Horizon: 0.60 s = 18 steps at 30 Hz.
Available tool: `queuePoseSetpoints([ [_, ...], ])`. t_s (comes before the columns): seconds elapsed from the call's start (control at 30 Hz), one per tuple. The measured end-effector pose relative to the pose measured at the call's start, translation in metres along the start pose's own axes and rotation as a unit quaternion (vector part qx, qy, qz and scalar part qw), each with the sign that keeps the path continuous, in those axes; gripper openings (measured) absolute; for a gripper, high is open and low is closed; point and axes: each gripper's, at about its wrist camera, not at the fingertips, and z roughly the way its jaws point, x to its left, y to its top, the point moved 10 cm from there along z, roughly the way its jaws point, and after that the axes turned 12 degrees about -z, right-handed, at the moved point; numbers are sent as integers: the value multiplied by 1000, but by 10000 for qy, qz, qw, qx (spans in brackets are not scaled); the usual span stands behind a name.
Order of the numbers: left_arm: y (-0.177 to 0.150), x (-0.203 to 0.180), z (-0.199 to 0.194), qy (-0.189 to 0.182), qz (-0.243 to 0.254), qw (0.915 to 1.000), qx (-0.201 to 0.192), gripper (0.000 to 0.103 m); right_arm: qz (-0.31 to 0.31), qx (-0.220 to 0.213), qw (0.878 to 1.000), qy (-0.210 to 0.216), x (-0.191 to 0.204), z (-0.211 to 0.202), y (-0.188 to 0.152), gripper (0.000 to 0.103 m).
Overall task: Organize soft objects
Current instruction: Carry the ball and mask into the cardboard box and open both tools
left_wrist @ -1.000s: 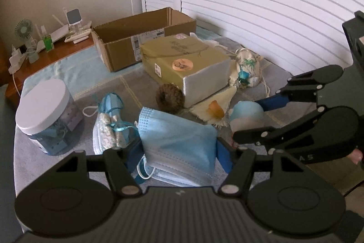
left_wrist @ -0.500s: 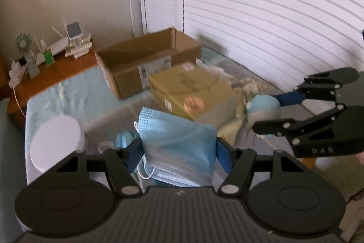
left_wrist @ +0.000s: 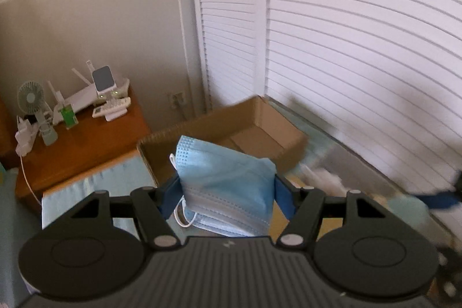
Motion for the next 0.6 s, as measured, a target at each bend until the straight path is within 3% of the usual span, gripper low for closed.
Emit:
queuePoseSetpoints([
  [0.23, 29, 25, 62, 286, -293, 9990, 169, 69, 130, -9, 9998, -169, -18, 6, 6, 53],
  [0.33, 31, 34, 76, 416, -426, 9981, 162, 90, 190, 22, 9996, -192, -22, 10, 4, 53],
  [0.6, 19, 50, 59, 555, -626, 9964, 113, 95, 195, 110, 9996, -191, -25, 21, 5, 53],
])
